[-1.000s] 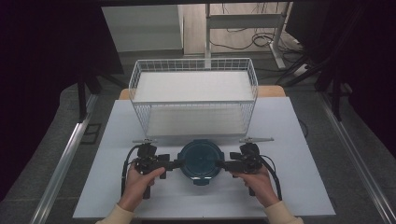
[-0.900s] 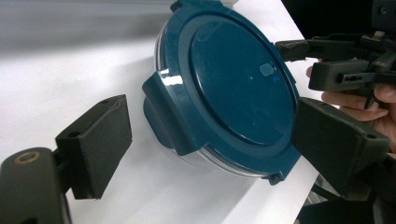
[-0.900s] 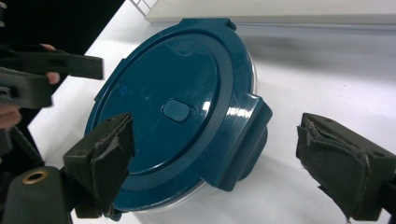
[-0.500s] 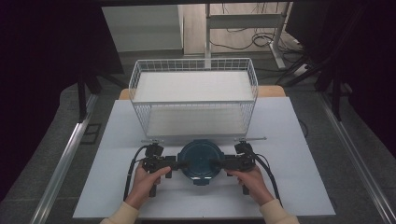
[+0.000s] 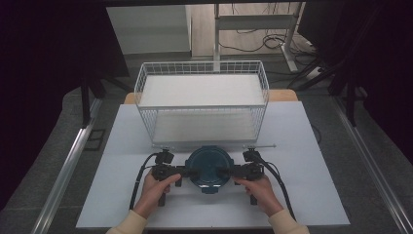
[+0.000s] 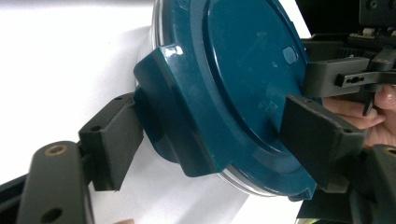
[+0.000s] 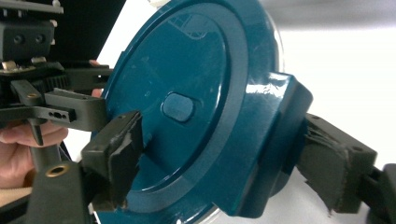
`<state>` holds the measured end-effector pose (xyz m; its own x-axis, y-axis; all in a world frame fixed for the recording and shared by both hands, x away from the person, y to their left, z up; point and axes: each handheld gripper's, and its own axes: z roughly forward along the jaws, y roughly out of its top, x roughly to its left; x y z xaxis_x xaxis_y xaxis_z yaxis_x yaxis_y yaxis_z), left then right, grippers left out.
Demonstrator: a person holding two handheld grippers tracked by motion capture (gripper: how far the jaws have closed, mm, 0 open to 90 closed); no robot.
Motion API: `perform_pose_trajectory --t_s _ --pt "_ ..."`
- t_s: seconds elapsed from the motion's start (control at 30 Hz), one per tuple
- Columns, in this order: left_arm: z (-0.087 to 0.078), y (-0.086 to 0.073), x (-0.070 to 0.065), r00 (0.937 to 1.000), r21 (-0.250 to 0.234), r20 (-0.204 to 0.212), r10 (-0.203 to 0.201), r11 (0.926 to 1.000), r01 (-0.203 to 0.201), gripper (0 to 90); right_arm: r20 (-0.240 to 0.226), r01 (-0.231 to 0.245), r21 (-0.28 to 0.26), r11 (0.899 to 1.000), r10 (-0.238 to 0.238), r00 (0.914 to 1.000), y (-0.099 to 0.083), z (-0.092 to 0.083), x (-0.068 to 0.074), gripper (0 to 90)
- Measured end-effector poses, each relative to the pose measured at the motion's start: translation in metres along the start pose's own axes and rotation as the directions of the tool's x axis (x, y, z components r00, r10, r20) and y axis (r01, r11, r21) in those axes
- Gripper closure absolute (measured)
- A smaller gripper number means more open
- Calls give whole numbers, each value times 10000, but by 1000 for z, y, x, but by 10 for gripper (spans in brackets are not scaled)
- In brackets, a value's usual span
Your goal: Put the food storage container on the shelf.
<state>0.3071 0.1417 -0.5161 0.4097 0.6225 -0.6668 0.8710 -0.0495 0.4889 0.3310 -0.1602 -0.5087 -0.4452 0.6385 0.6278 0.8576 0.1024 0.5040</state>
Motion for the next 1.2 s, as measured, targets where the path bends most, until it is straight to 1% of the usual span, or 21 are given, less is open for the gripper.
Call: perform_pose_trajectory --t_s 0.03,0.07,0.1,0.13,0.17,0.2,0.23,0.33,0.4,0.5,0.57,0.73,0.77,0.83,0.87,1.03,1.2 --pt "0 0 0 9999 -65 -8 -129 9999 129 231 0 0 0 10000 0 10000 0 0 0 212" --pt "0 0 0 9998 -98 -9 -187 9998 187 238 -35 -126 -30 9999 126 9999 0 0 -1 223" --pt "0 0 0 9998 -109 -4 -208 9997 208 246 -201 -414 -93 9991 412 9989 0 -2 -4 256" --pt "0 0 0 9997 -131 -1 -258 9996 258 246 -201 -414 -93 9991 412 9989 0 -2 -4 256" --pt "0 0 0 9995 -152 3 -307 9994 307 251 -321 -561 -138 9983 556 9979 0 -3 -6 273" --pt "-1 -1 0 9991 -238 28 -415 9989 415 258 -431 -671 -197 9975 662 9969 -1 -3 -8 287" --pt "-2 -2 2 9976 -427 157 -669 9968 675 291 -517 -758 -278 9967 743 9959 -2 -5 -8 301" --pt "-4 -3 2 9969 -485 254 -746 9959 758 318 -476 -699 -360 9969 682 9965 -4 -7 -7 314" --pt "-6 -5 0 9978 -558 203 -637 9963 648 337 -461 -670 -517 9964 646 9968 -6 -11 -4 340" --pt "-8 -7 -4 9986 -680 108 -513 9963 519 352 -483 -604 -617 9963 574 9972 -9 -14 -2 355" --pt "-11 -10 -9 9994 -760 6 -332 9966 332 362 -532 -518 -691 9963 481 9974 -11 -16 -1 364" --pt "-14 -14 -14 9997 -949 -49 -258 9952 252 382 -624 -382 -913 9951 325 9975 -15 -20 0 387" --pt "-15 -16 -15 9996 -1074 -21 -298 9938 294 396 -668 -435 -1014 9939 368 9971 -17 -22 1 400" --pt "-16 -16 -16 9995 -1100 -7 -301 9935 298 401 -670 -373 -1028 9940 305 9973 -18 -23 2 401" --pt "-16 -17 -16 9996 -1089 -3 -278 9937 276 404 -643 -213 -1085 9939 143 9978 -19 -23 3 402" --pt "-18 -18 -18 9998 -1174 -50 -206 9929 199 407 -575 -23 -1124 9937 -42 9983 -21 -24 6 404" --pt "-22 -18 -20 9997 -1299 -231 55 9915 -85 410 -597 138 -1122 9936 -206 9980 -21 -24 9 406"
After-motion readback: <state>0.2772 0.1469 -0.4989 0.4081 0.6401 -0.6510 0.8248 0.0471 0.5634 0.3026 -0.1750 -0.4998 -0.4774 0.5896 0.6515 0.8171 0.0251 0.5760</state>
